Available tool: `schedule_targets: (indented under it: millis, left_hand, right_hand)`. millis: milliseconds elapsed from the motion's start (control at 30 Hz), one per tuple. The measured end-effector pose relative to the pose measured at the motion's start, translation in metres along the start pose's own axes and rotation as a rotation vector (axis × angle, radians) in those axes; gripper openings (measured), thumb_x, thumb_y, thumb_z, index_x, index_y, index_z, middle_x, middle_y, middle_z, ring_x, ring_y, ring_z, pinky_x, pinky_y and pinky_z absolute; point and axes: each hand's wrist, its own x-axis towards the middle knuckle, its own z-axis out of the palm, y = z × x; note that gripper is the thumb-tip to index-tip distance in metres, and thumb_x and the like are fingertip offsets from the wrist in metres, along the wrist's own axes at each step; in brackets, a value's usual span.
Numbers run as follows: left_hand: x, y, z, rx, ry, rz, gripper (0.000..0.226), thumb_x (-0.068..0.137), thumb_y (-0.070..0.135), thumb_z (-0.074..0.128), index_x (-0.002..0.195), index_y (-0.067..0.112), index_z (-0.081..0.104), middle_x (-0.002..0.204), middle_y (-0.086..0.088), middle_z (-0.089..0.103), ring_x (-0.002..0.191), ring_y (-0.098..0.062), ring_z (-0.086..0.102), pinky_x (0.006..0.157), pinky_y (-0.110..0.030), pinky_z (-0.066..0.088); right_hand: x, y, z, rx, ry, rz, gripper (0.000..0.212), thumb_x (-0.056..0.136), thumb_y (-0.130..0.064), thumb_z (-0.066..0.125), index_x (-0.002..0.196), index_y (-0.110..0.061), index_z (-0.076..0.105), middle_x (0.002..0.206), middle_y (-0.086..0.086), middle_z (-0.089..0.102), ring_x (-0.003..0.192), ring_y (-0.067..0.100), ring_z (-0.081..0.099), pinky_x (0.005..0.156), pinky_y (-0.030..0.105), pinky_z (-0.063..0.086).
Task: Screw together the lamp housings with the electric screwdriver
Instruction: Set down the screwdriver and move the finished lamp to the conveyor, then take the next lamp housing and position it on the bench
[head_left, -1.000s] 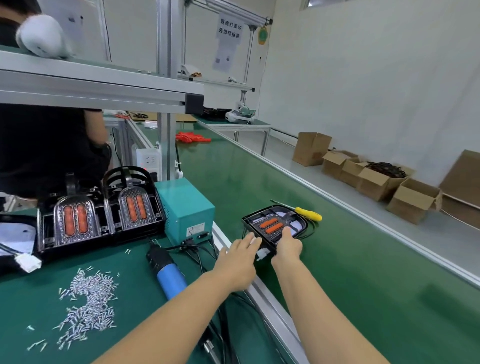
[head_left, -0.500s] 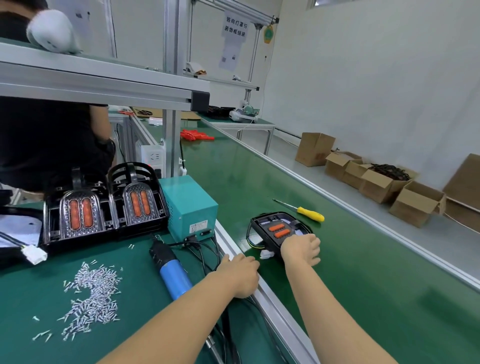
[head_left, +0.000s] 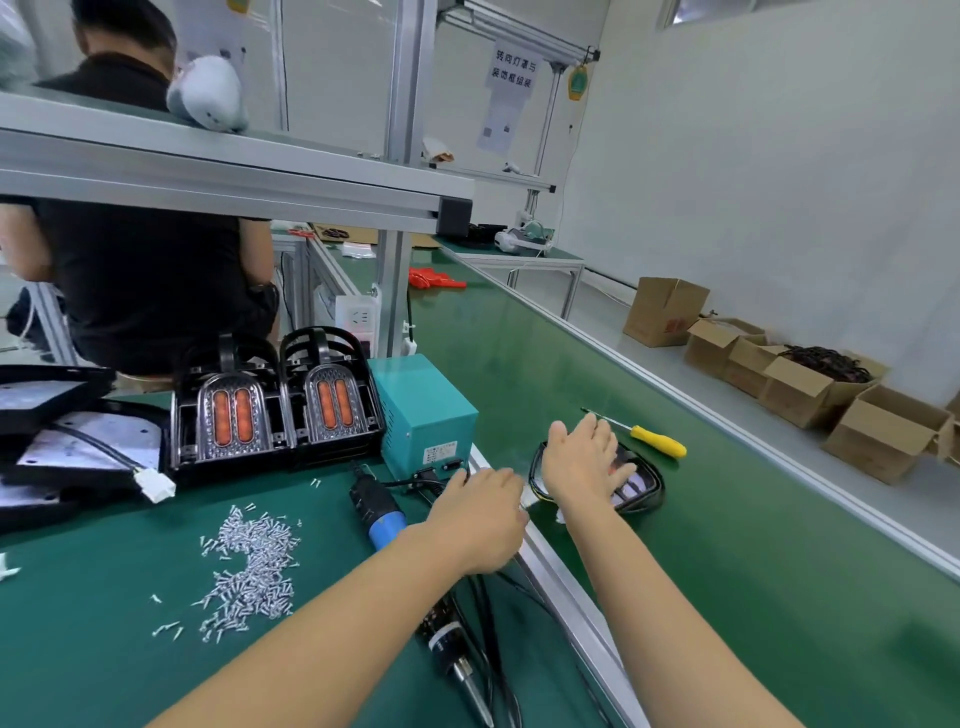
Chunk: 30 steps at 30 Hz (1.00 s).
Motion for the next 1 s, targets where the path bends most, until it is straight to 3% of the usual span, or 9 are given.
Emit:
schedule_targets:
  millis: [167,300,800,933,1000]
  left_hand:
    - [-0.040,-0.039,-0.015,-0.008,0.104,-0.130,0.053,0.103,0.032,0.025,0.151,0.015,0.013,0.159,0.002,0.013,0.145,-0.015,0.010,0.118,-0.040,0.002]
    - [-0.078,-0.071,-0.024,0.029,0.153,-0.250,0.054,0.103,0.034,0.023,0.152,0.015,0.008,0.160,0.004,0.006,0.146,-0.012,0.002,0.118,-0.038,0.000]
    - [-0.226,-0.154,-0.023,0.016,0.303,-0.554,0.054,0.103,0.033,0.025,0.152,0.019,0.007,0.160,0.007,0.007,0.146,-0.009,0.004,0.118,-0.032,0.001]
    - [-0.255,-0.176,-0.026,0.034,0.404,-0.591,0.052,0.102,0.032,0.029,0.151,0.022,0.015,0.158,0.011,0.013,0.144,-0.007,0.008,0.117,-0.029,0.001]
    - [-0.268,-0.188,-0.031,0.040,0.501,-0.580,0.050,0.100,0.029,0.037,0.148,0.021,0.027,0.154,0.008,0.025,0.142,-0.009,0.017,0.118,-0.027,0.007]
  right_hand:
    - [-0.039,-0.036,0.005,0.062,-0.081,-0.198,0.059,0.105,-0.035,0.022,0.156,-0.013,0.006,0.165,0.003,0.002,0.151,0.017,-0.002,0.117,0.053,-0.008]
    - [-0.080,-0.067,0.016,0.087,-0.162,-0.363,0.058,0.105,-0.035,0.021,0.156,-0.012,0.008,0.164,0.002,0.005,0.150,0.016,0.001,0.116,0.055,-0.009]
    - [-0.218,-0.147,0.083,-0.018,-0.466,-0.739,0.057,0.106,-0.040,0.018,0.156,-0.017,0.001,0.164,0.000,0.001,0.150,0.013,-0.004,0.116,0.051,-0.014]
    - [-0.237,-0.160,0.096,-0.021,-0.485,-0.789,0.056,0.106,-0.039,0.018,0.156,-0.019,0.002,0.164,-0.003,0.003,0.150,0.012,-0.003,0.116,0.051,-0.012]
    - [-0.244,-0.166,0.102,-0.023,-0.489,-0.815,0.055,0.106,-0.039,0.020,0.156,-0.019,0.005,0.163,-0.004,0.006,0.150,0.011,0.000,0.117,0.051,-0.010]
